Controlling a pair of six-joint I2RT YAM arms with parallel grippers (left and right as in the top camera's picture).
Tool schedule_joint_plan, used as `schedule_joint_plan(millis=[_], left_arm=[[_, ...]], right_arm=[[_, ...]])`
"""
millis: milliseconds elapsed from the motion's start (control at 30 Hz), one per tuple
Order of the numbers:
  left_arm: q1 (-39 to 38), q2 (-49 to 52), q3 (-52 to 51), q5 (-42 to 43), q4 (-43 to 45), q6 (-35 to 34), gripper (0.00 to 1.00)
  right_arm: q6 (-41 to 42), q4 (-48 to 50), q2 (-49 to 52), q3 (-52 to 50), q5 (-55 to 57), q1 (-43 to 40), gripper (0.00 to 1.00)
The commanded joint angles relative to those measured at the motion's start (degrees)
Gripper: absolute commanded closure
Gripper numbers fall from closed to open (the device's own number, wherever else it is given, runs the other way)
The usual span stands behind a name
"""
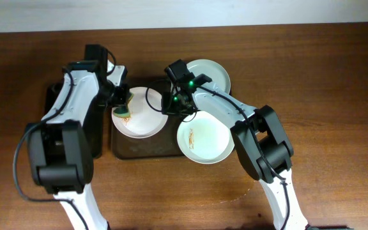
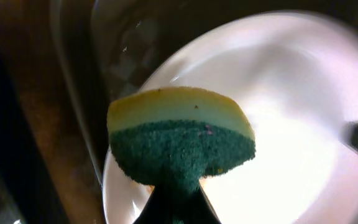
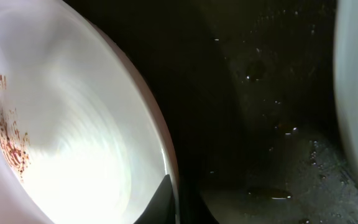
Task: Clean dirty plates on tray and stack at the side
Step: 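Scrub the left white plate with the sponge in the left gripper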
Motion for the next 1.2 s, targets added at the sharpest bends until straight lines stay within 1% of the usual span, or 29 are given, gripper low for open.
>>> schedule_joint_plan(millis=[0, 67, 167, 200, 267, 300, 333, 367, 400, 433, 467, 500, 533, 600, 633, 667, 700, 733, 767, 800, 833, 900, 933, 967, 1033, 1067, 1167], left_arm=[[0.24, 3.72, -0.7, -7.87, 1.2, -2.45, 0.99], [-0.39, 3.82, -1.49, -7.93, -0.35, -4.39, 0.99], [-2.69, 3.82, -6.54, -7.32, -1.88, -5.75, 0.99], [-3.28, 3.82, -7.48, -4.85, -1.44, -5.81, 0.99], [-4.68, 3.82, -7.78, 6.29, 0.24, -3.74, 0.99], [-4.94, 3.82, -7.78, 10.34, 1.29, -3.65, 0.99], [-4.81, 3.82, -7.78, 11.19, 1.88, -3.69, 0.99], [-4.26, 3.82, -7.78, 10.4, 3.17, -4.72, 0.99], [-3.54, 3.87, -7.78, 7.45, 5.16, -7.82, 0.99], [-2.84, 3.93, -7.78, 2.99, 7.67, -11.65, 0.99], [-2.45, 3.96, -7.78, -4.61, 9.49, -17.07, 0.99], [-2.45, 3.93, -7.78, -10.23, 8.68, -21.0, 0.99], [-2.71, 3.96, -7.78, -14.49, 5.51, -23.76, 0.99], [-3.32, 3.93, -7.78, -15.39, -0.7, -23.85, 0.99], [-3.96, 3.93, -7.78, -15.23, -3.76, -23.69, 0.99], [-5.18, 3.96, -7.78, -12.52, -5.88, -18.97, 0.99], [-6.1, 3.96, -7.78, -8.11, -5.95, -13.46, 0.99], [-6.78, 3.93, -7.78, -2.47, -4.26, -7.61, 0.99], [-7.19, 3.96, -7.78, 7.04, 2.6, -0.13, 0.99], [-7.17, 4.04, -7.78, 6.34, 9.2, -3.96, 0.99], [-7.13, 4.04, -7.78, 4.17, 11.54, -6.27, 0.99], [-7.13, 4.13, -7.78, -6.99, 16.5, -12.35, 0.99], [-7.15, 4.15, -7.78, -15.34, 18.03, -16.06, 0.99], [-7.15, 4.15, -7.78, -21.33, 18.21, -18.82, 0.99], [-7.15, 4.15, -7.78, -28.04, 15.8, -22.45, 0.99], [-7.15, 4.15, -7.78, -29.44, 12.68, -23.87, 0.99], [-7.15, 4.15, -7.78, -29.24, 3.96, -23.52, 0.99]], right_arm=[[-0.44, -0.11, 1.36, 0.55, -0.48, -0.22, 0.96], [-0.44, 0.02, 1.36, 0.55, -0.46, -0.22, 0.96], [-0.44, 0.52, 1.36, 0.55, -0.46, -0.22, 0.96], [-0.44, 0.52, 1.36, 0.55, -0.46, -0.22, 0.96], [-0.44, 0.5, 1.36, 0.55, -0.46, -0.22, 0.96], [-0.68, 0.46, 1.36, 0.55, -0.46, -0.22, 0.96], [-0.68, 0.37, 1.36, 0.55, -0.46, -0.22, 0.96], [-0.68, 0.31, 1.36, 0.55, -0.46, -0.22, 0.96], [-0.66, 0.35, 1.36, 0.55, -0.44, -0.22, 0.96], [-0.68, 0.52, 1.36, 0.55, -0.44, -0.22, 0.96], [-0.66, 0.55, 1.36, 0.55, -0.44, -0.22, 0.96], [-0.66, 0.55, 1.36, 0.55, -0.44, -0.22, 0.96], [-0.68, 0.55, 1.36, 0.55, -0.42, -0.22, 0.96], [-0.68, 0.57, 1.36, 0.55, -0.44, -0.22, 0.96], [-0.68, 0.57, 1.36, 0.55, -0.44, -0.22, 0.96], [-0.68, 0.55, 1.36, 0.55, -0.44, -0.22, 0.96], [-0.68, 0.55, 1.36, 0.55, -0.44, -0.22, 0.96], [-0.68, 0.57, 1.36, 0.55, -0.44, -0.22, 0.96], [-0.68, 0.72, 1.36, 0.55, -0.44, -0.22, 0.96], [-0.85, 0.7, 1.36, 0.55, -0.44, -0.22, 0.96], [-0.85, 0.68, 1.36, 0.55, -0.44, -0.22, 0.96], [-0.85, 0.7, 1.36, 0.55, -0.46, -0.22, 0.96], [-0.85, 0.74, 1.36, 0.55, -0.44, -0.22, 0.96], [-0.85, 0.76, 1.36, 0.55, -0.44, -0.22, 0.96], [-0.85, 0.74, 1.36, 0.55, -0.44, -0.22, 0.96], [-0.85, 0.74, 1.36, 0.55, -0.44, -0.22, 0.96], [-0.85, 0.74, 1.36, 0.55, -0.44, -0.22, 0.96]])
